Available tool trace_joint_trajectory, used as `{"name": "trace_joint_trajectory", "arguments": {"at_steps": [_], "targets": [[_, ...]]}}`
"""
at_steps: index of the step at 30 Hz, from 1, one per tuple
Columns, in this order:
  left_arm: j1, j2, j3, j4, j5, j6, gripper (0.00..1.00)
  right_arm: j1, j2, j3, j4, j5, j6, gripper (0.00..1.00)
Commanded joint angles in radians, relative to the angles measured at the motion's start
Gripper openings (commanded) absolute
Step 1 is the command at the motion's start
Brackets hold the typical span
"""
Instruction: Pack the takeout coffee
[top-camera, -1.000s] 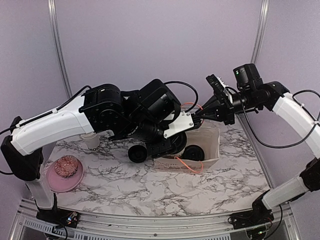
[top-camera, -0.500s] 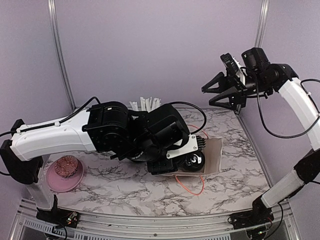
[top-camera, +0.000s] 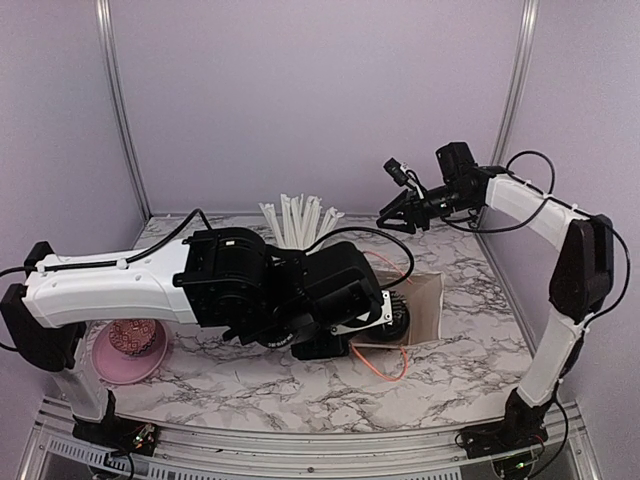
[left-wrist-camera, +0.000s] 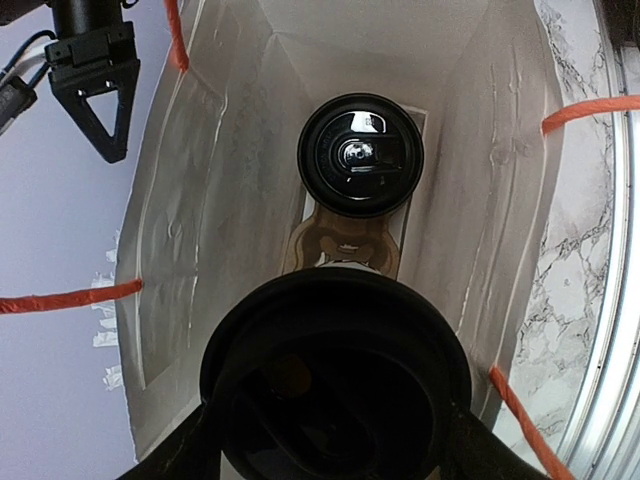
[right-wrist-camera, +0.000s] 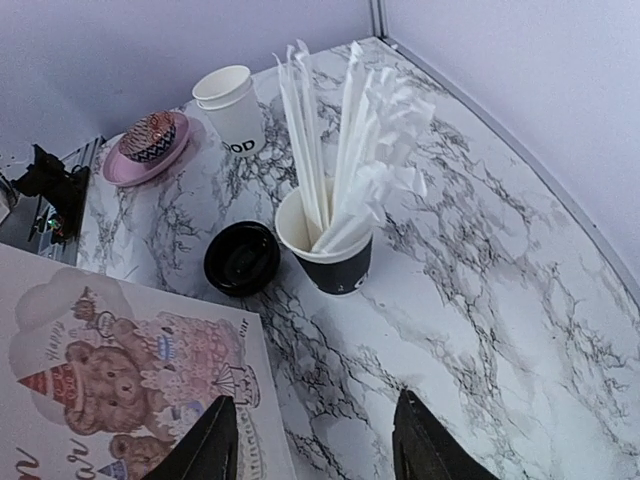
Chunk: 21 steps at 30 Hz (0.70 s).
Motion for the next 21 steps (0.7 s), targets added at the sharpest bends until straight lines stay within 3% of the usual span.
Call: {"name": "trace_joint_trajectory", "arguments": {"at_steps": [1, 10, 21], "targets": [[-0.025, -0.017, -0.007, -0.019, -0.037, 0.001, 0.45, -0.007, 0.078, 0.004, 0.098, 0.139, 0.072, 0.5], [-0.072, -0.011, -0.019, -0.017, -0.014, 0.01, 0.45, -0.004, 0.286, 0.017, 0.062, 0.156, 0.082, 0.5], [-0.082, -0.004, -0.078, -0.016, -0.101, 0.037, 0.44, 0.067, 0.359, -0.017, 0.025, 0.152, 0.044, 0.5]]}}
